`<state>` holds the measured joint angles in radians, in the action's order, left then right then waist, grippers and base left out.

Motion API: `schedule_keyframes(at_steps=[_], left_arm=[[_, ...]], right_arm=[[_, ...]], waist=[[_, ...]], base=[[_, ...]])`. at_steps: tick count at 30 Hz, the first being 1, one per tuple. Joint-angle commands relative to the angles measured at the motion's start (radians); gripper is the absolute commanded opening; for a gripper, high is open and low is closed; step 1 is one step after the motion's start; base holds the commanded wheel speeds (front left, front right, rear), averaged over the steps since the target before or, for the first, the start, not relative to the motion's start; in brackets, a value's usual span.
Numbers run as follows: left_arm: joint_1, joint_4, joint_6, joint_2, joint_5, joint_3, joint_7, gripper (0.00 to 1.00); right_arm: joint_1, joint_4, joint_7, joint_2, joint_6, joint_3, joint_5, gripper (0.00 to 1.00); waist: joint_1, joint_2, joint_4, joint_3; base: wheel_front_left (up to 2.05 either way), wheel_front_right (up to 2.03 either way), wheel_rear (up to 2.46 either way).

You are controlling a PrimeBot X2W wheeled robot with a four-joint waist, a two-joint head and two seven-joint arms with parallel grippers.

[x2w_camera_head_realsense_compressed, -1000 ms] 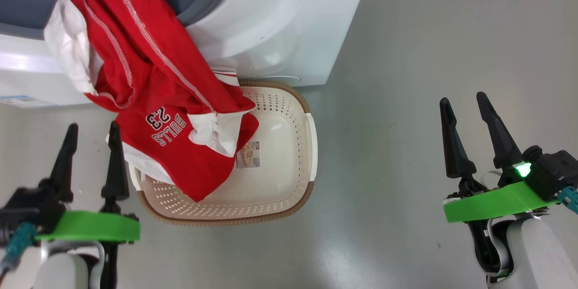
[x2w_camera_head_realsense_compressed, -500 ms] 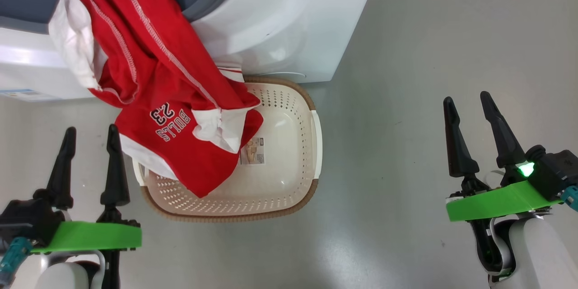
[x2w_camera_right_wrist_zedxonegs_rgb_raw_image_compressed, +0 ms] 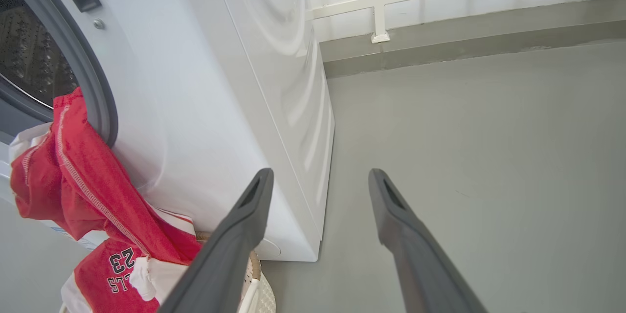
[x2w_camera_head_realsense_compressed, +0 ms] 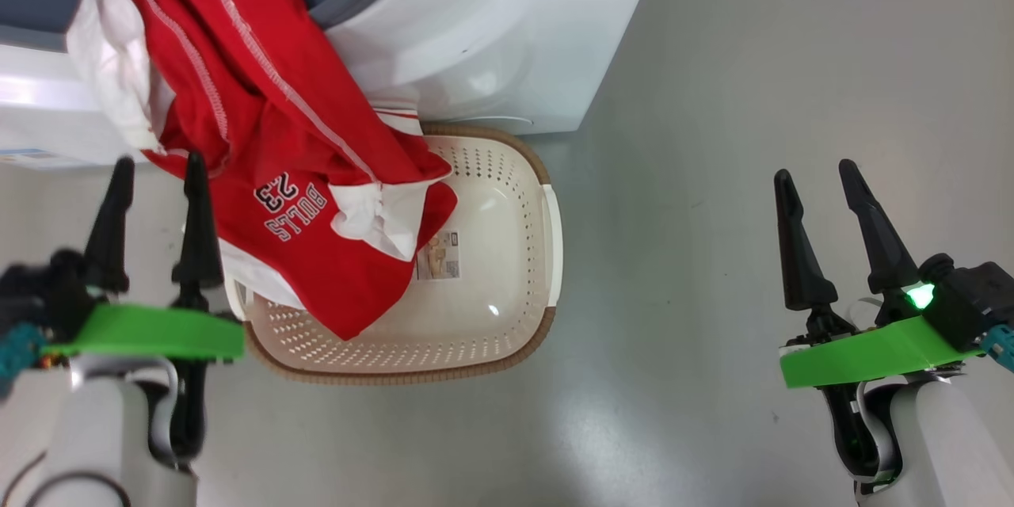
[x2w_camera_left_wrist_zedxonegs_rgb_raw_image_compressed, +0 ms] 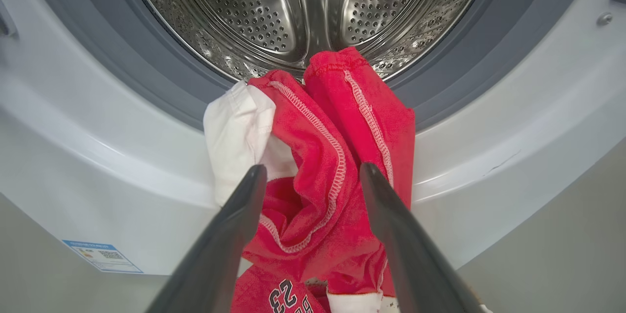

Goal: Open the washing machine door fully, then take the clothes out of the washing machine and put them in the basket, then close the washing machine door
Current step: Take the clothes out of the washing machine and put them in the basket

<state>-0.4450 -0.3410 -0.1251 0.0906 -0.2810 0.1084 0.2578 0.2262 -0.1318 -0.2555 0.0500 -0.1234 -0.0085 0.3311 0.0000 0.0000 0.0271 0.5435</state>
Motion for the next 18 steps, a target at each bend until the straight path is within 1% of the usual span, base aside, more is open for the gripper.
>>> schedule_keyframes(at_steps=[1,6,18], left_arm=[[-0.043,-0.014,-0.006,0.046,-0.01,0.019,0.004,1.0],[-0.12,-0.081,-0.006,0.066,-0.012,0.004,0.004,1.0],[-0.257,-0.209,-0.006,0.071,0.038,0.02,0.004,1.0]], right_arm=[[0.002,0.024,-0.006,0.0,-0.007,0.03,-0.013,1.0],[0.014,0.026,-0.006,0.0,-0.007,0.041,-0.011,1.0],[0.037,0.033,-0.006,0.0,-0.007,0.061,0.003,1.0]], waist=[[0.0,0.0,-0.006,0.013],[0.0,0.0,-0.022,0.031],[0.0,0.0,-0.064,0.07]], base=[[0.0,0.0,0.0],[0.0,0.0,0.0],[0.0,0.0,0.0]])
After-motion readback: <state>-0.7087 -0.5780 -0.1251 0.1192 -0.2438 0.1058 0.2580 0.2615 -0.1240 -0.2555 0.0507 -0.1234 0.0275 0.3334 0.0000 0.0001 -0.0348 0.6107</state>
